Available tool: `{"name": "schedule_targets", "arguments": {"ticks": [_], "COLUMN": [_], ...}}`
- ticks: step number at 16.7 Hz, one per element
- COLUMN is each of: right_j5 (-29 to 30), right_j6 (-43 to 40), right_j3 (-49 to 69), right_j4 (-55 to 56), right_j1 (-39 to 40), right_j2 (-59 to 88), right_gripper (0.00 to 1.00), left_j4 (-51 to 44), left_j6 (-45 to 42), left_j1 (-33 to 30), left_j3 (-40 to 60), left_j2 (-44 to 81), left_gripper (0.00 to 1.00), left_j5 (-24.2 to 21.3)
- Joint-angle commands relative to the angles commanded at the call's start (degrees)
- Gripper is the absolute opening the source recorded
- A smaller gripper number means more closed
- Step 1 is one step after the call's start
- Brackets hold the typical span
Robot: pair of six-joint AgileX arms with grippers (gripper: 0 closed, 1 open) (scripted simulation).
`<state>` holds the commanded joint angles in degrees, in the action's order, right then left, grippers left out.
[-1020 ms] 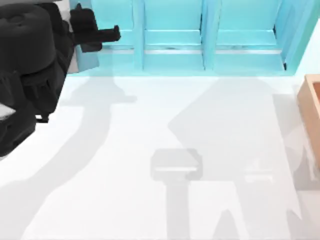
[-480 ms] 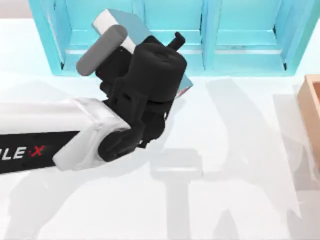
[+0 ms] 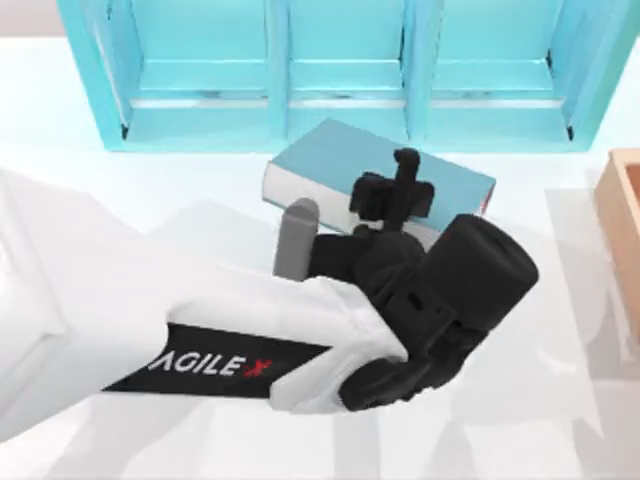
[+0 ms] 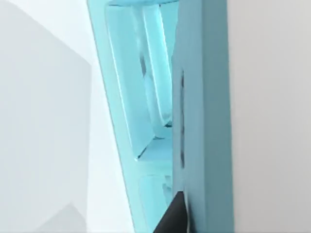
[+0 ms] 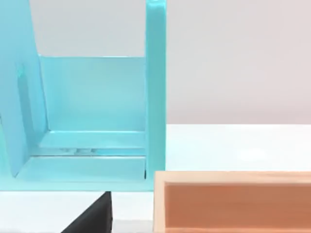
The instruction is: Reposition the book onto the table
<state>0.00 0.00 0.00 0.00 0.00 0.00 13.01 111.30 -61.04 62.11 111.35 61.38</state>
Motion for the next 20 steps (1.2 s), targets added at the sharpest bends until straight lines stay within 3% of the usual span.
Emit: {"name": "schedule_targets", "arguments": {"ticks": [3, 6, 20], "right_j5": [0.0, 0.0, 0.0], "right_j6": [0.0, 0.0, 0.0], "right_j3": [0.0, 0.0, 0.0], "right_j4": [0.0, 0.0, 0.0], "right_j1": [0.0, 0.0, 0.0], "right_j2": [0.0, 0.0, 0.0], "right_gripper": [1.0, 1.0, 1.0], "left_j4": [-1.06, -1.55, -2.08], "left_j6": [9.71, 13.95, 15.27], "left_j1": [-3.12, -4.61, -5.14], "left_j3": [1.55, 2.32, 1.79], "left_j2": [2.84, 4.15, 4.6], "left_gripper": [0.0, 0.0, 0.0], "left_j5": [3.56, 5.34, 5.81]}}
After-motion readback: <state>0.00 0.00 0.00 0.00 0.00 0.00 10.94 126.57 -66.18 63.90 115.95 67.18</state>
